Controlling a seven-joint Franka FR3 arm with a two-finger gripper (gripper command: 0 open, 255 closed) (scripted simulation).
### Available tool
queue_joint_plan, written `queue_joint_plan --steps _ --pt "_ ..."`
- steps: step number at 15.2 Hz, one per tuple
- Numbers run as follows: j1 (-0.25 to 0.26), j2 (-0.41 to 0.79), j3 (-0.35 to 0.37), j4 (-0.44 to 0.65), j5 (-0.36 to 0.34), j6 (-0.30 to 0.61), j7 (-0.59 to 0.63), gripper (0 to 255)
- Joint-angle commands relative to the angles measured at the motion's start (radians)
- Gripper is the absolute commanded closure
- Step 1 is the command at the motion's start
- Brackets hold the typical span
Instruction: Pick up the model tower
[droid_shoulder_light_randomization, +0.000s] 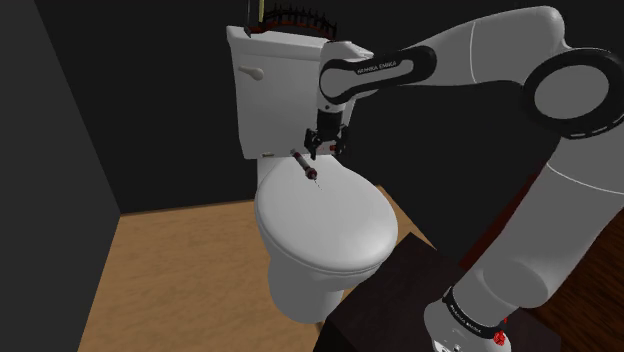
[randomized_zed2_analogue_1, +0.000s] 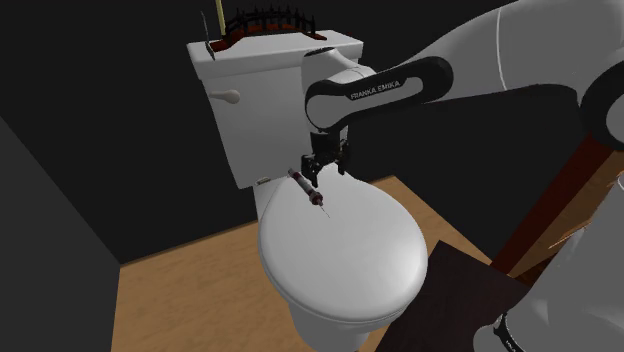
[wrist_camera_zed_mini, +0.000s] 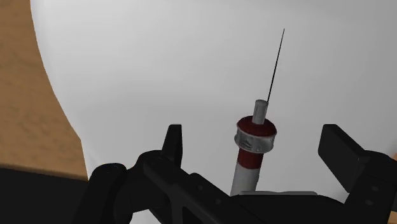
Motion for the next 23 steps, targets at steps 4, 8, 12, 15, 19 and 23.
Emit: queue_joint_plan --steps 4,8,12,15,19,23 --pt "-0.004 0.216 -0.014 0.205 -0.003 -0.005 0.041 0" --pt "-0.003 0.376 -0.024 0.377 0.0 -0.028 0.07 0" --pt "-0.003 0.395 -0.025 0.352 -0.001 0.016 0.071 0" --pt "-0.003 0.412 -0.026 0.337 -0.002 0.048 0.072 0" --pt "-0.003 0.417 -0.026 0.335 -0.002 0.055 0.071 255" --pt "-0.003 0.423 -0.026 0.345 -0.003 0.052 0.072 255"
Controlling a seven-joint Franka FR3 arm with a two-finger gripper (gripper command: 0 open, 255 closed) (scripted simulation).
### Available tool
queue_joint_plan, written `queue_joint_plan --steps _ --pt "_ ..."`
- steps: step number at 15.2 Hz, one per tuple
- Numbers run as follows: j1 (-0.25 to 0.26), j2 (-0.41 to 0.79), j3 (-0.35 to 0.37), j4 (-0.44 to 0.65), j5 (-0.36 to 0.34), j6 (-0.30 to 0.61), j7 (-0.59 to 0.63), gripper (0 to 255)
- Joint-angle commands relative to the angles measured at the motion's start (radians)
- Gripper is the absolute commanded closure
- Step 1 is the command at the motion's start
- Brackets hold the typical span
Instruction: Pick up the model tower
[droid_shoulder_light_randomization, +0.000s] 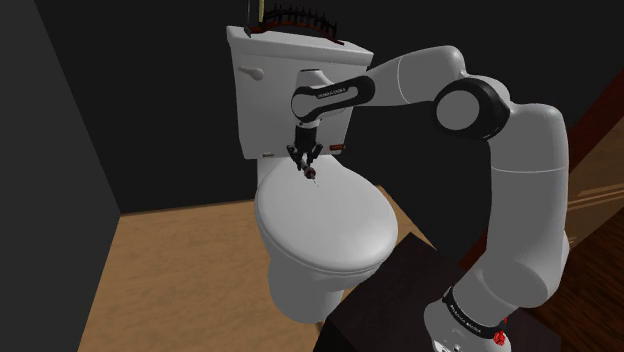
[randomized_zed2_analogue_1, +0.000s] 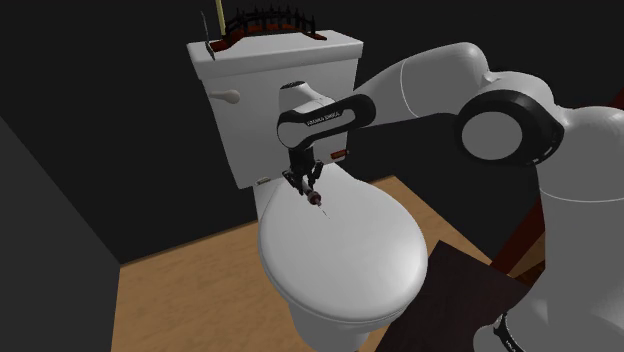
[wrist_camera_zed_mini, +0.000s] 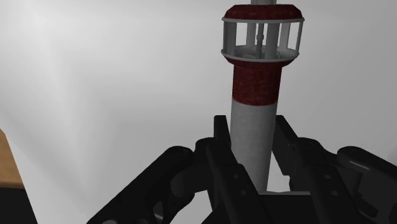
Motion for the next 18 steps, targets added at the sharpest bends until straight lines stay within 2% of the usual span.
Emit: queue_joint_plan --steps 1,4,18 --pt "-0.002 0.006 -0.004 -0.002 -0.002 0.001 0.001 255" --pt "-0.003 -0.002 -0.004 -0.014 -0.002 0.005 0.0 255" --pt "-0.004 -0.067 -0.001 0.078 0.003 -0.151 -0.003 255"
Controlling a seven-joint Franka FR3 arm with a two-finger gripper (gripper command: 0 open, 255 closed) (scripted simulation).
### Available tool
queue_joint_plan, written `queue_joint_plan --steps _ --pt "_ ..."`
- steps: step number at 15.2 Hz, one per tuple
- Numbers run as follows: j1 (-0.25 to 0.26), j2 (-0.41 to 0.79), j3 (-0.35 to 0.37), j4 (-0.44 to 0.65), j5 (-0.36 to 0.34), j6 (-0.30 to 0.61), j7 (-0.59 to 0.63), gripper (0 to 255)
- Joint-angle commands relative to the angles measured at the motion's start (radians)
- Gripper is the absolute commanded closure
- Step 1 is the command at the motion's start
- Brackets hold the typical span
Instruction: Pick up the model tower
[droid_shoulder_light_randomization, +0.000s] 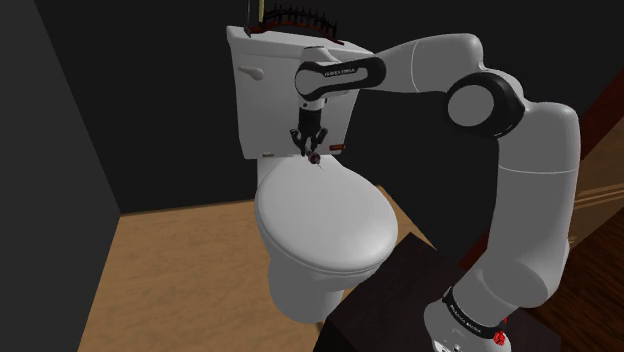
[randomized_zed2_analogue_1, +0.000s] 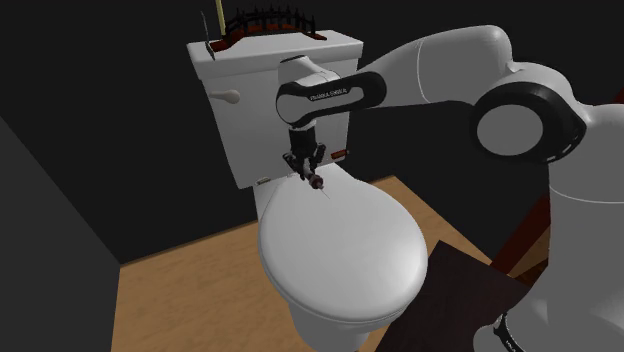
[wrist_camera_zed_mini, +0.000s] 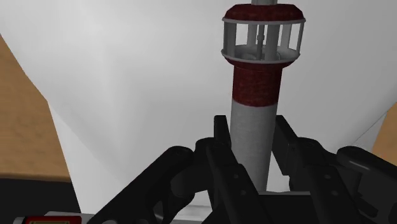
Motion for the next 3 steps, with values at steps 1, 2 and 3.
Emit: queue_joint_plan --steps 1,2,3 --pt "0.0 -0.006 0.0 0.017 0.0 -0.024 -0.001 255" --pt "0.0 -0.006 0.0 0.019 0.001 -0.025 -0.001 255" --pt "0.0 -0.006 0.0 0.019 0.001 -0.025 -0.001 255"
